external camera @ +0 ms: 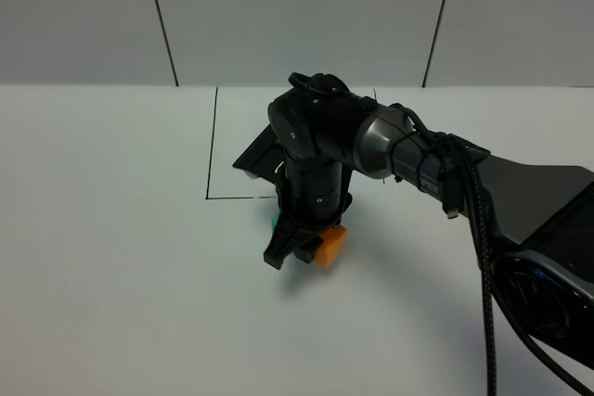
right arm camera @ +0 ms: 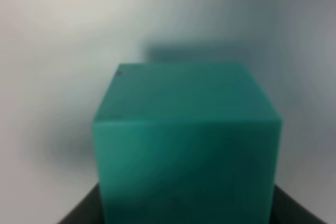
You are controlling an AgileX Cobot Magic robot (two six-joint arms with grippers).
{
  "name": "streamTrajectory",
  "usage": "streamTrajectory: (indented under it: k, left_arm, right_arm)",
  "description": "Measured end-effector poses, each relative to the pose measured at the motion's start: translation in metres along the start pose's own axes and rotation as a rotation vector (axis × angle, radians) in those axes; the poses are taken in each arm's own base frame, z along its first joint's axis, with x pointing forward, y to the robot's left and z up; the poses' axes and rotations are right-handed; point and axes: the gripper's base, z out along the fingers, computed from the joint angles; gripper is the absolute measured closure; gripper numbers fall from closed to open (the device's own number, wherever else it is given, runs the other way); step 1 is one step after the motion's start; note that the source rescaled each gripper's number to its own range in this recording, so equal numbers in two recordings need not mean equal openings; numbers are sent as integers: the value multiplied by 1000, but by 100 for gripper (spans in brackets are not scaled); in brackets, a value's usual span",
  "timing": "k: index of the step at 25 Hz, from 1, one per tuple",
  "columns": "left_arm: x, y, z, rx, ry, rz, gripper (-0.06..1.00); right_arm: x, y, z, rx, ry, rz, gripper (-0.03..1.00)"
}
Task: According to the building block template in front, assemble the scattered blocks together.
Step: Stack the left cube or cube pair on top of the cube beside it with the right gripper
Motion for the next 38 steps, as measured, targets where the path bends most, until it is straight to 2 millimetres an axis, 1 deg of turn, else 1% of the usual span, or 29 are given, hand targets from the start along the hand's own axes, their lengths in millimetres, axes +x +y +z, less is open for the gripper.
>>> streamTrajectory:
  k: [2,4,6,11,15,17,21,27,31,38]
  left_arm:
    - [0,0,0,0,0,0,30]
    - [0,0,0,0,0,0,30]
    - [0,0,0,0,0,0,30]
    - [0,0,0,0,0,0,30]
    - [0,0,0,0,0,0,30]
    - [0,0,0,0,0,0,30]
    - [0,0,0,0,0,0,30]
    - [0,0,0,0,0,0,30]
    - [0,0,0,0,0,0,30]
    - [0,0,0,0,0,0,30]
  right_arm:
    - [1,0,-11,-1,-7,174,87]
    - [1,1,-16,-13,-13,364,87]
    - [1,4,-17,-49,-12,502,87]
    - [-2,15,-14,-123,-7,713,87]
    - [-5,16,-9,-136,-37,844,87]
    - [-6,15,-6,-129,-48,882,87]
    - [-7,15,8,-122,-27,909,87]
    - [-5,14,26,-86,5,897,87]
    - [-4,12,29,-30,2,872,87]
    - [-6,17,29,-31,-2,861,87]
